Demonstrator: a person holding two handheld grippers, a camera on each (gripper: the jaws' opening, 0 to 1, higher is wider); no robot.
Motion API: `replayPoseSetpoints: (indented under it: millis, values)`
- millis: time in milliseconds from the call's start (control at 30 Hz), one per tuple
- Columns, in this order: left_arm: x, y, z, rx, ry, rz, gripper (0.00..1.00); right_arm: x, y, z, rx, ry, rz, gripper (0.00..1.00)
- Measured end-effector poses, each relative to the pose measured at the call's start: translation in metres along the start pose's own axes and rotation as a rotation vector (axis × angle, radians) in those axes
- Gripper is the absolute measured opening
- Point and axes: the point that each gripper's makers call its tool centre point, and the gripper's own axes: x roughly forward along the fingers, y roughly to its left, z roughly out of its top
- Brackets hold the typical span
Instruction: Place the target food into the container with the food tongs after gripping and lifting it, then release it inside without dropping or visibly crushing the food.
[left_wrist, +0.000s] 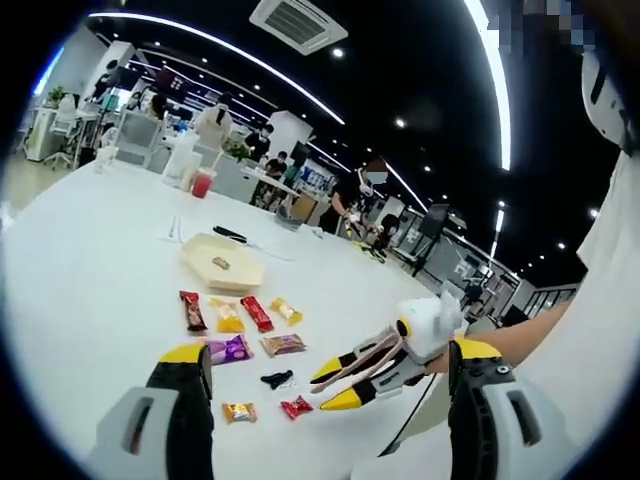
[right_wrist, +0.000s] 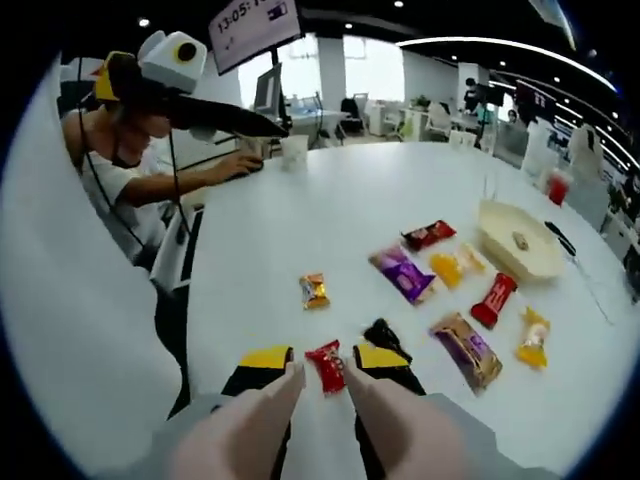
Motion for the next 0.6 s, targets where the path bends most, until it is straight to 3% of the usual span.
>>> replayPoseSetpoints:
  millis: [67,167,433,600]
  values:
    - [-0.003,0.001,-0.002,-0.012,-0.003,0.014,0.99,0.003,-0.001,-0.001,-0.064,0.002,-0.018,0.22]
    - [-0.006,0.003,-0.005,-0.024,-0.004,0.027,0.99,0.007,0.0,0.0,-0.043,0.0,0.006,0.21]
    - [-0.01,0.009,-0.003,-0.043,-0.022,0.061,0.99,0.02,0.003,0.003,-0.09,0.012,0.033,0.22]
    - [-0.012,0.012,-0.002,-0.06,-0.029,0.072,0.99,0.027,0.001,-0.003,-0.095,0.034,0.042,0.22]
